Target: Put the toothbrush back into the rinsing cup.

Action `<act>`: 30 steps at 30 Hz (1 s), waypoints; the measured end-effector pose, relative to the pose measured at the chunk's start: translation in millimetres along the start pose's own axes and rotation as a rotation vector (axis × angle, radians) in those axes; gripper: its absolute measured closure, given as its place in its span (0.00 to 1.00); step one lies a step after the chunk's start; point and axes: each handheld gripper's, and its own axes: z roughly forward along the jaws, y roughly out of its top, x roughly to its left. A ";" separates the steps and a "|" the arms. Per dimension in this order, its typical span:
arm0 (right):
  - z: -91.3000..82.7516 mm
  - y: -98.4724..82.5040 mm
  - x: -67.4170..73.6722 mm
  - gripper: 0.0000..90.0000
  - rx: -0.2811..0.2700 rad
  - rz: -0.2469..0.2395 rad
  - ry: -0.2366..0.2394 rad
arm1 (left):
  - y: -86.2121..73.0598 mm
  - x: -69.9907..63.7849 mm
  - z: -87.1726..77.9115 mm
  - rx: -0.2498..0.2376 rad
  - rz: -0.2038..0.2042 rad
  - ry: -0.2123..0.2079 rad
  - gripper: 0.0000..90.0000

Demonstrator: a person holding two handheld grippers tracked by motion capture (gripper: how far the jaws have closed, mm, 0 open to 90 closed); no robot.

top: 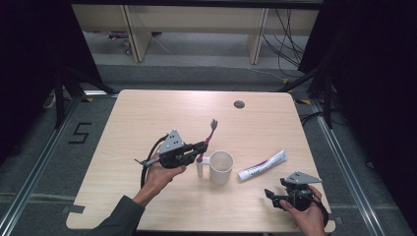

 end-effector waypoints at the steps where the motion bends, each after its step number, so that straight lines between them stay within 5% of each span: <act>1: 0.1 0.1 0.1 0.28 0.000 0.001 0.000 | -1.1 -0.3 -0.7 -0.002 -0.011 0.000 0.92; 2: 0.2 -0.1 2.3 0.28 0.004 0.029 0.008 | -2.2 0.1 -1.9 0.004 -0.004 0.002 0.92; 15: 0.8 -0.2 2.2 0.28 0.003 0.026 0.013 | -23.3 -4.6 -7.8 0.075 -0.010 -0.009 0.91; 18: 2.7 -0.3 -1.6 0.28 -0.019 -0.035 0.015 | -29.8 -4.2 -7.9 0.091 -0.006 -0.020 0.91; 19: 2.5 0.0 -1.1 0.28 -0.017 -0.024 0.016 | -31.1 -4.9 -8.4 0.100 -0.009 -0.011 0.91; 20: 1.1 -0.2 3.5 0.28 0.013 0.044 0.026 | -33.0 -4.4 -7.7 0.093 -0.011 -0.022 0.91; 23: 1.9 -0.6 0.0 0.28 -0.005 -0.009 0.011 | -33.0 -4.9 -9.4 0.104 -0.011 -0.019 0.91; 25: 2.0 -0.5 3.3 0.28 0.005 0.042 0.024 | -32.8 -5.2 -9.6 0.105 -0.010 -0.019 0.90; 27: 4.4 -0.9 -0.9 0.28 -0.022 -0.024 0.033 | -32.5 -5.5 -9.9 0.107 -0.007 -0.020 0.89; 30: 1.4 -0.4 3.0 0.28 0.011 0.041 0.023 | -31.9 -5.5 -10.4 0.105 -0.006 -0.016 0.85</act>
